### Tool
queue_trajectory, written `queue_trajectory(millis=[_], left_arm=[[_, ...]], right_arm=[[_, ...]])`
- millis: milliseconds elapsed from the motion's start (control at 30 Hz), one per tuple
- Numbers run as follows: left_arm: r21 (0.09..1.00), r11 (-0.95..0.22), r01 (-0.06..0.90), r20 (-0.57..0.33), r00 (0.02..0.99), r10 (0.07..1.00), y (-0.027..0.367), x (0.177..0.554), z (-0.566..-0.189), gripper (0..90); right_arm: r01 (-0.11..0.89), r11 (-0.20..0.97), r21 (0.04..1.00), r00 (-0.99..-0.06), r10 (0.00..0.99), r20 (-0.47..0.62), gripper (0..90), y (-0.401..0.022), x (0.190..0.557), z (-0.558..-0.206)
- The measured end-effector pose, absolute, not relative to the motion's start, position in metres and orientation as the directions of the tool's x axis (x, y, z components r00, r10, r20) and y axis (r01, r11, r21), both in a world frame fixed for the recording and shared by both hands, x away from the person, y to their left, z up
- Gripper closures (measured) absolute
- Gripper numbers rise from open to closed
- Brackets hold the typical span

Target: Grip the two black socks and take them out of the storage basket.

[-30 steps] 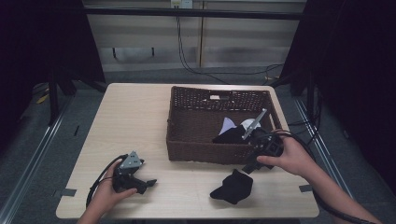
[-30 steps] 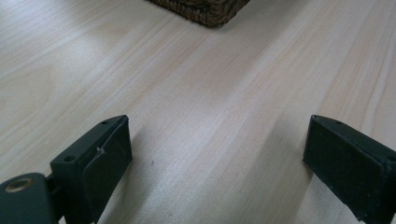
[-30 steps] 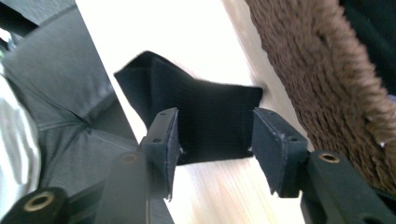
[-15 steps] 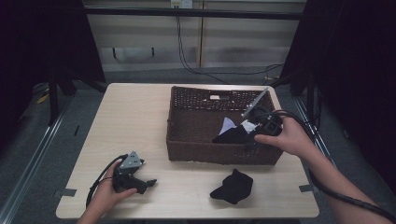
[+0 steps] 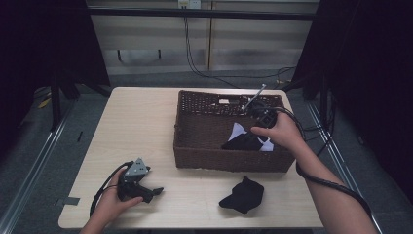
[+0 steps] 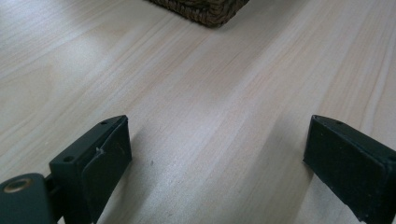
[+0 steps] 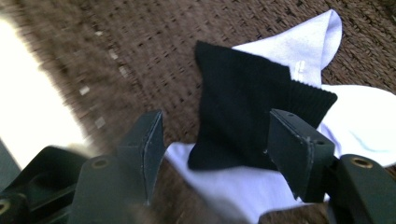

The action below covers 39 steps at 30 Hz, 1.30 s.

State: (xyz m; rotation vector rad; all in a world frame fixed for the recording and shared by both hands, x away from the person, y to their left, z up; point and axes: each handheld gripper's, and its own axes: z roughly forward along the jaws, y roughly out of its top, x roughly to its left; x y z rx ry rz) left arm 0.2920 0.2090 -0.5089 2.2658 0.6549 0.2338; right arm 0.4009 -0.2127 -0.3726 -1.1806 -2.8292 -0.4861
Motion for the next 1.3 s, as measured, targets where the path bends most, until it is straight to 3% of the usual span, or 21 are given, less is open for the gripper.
queue_trajectory(millis=[267,633,700,900,933,1300], left_arm=[[0.714,-0.588,0.380,-0.030,0.855,0.517,0.209,0.292,-0.509,6.2],[0.715,-0.588,0.378,-0.032,0.857,0.514,0.209,0.293,-0.509,6.1],[0.715,-0.587,0.380,-0.033,0.857,0.514,0.209,0.293,-0.509,6.1],[0.717,-0.584,0.380,-0.035,0.857,0.515,0.208,0.293,-0.509,6.1],[0.718,-0.583,0.380,-0.036,0.857,0.514,0.208,0.293,-0.509,6.0],[0.717,-0.589,0.373,-0.029,0.860,0.509,0.209,0.294,-0.509,6.1]], right_arm=[[0.730,0.645,0.224,-0.680,0.719,0.144,33.1,-0.213,0.418,-0.414],[0.745,0.646,0.163,-0.666,0.733,0.139,34.1,-0.213,0.423,-0.441],[0.736,0.659,0.154,-0.676,0.726,0.123,42.3,-0.212,0.423,-0.444],[0.725,0.677,0.128,-0.689,0.714,0.128,82.6,-0.209,0.422,-0.444],[0.722,0.678,0.137,-0.692,0.709,0.136,85.7,-0.209,0.422,-0.443],[0.720,0.680,0.140,-0.694,0.698,0.178,87.7,-0.222,0.418,-0.411]])
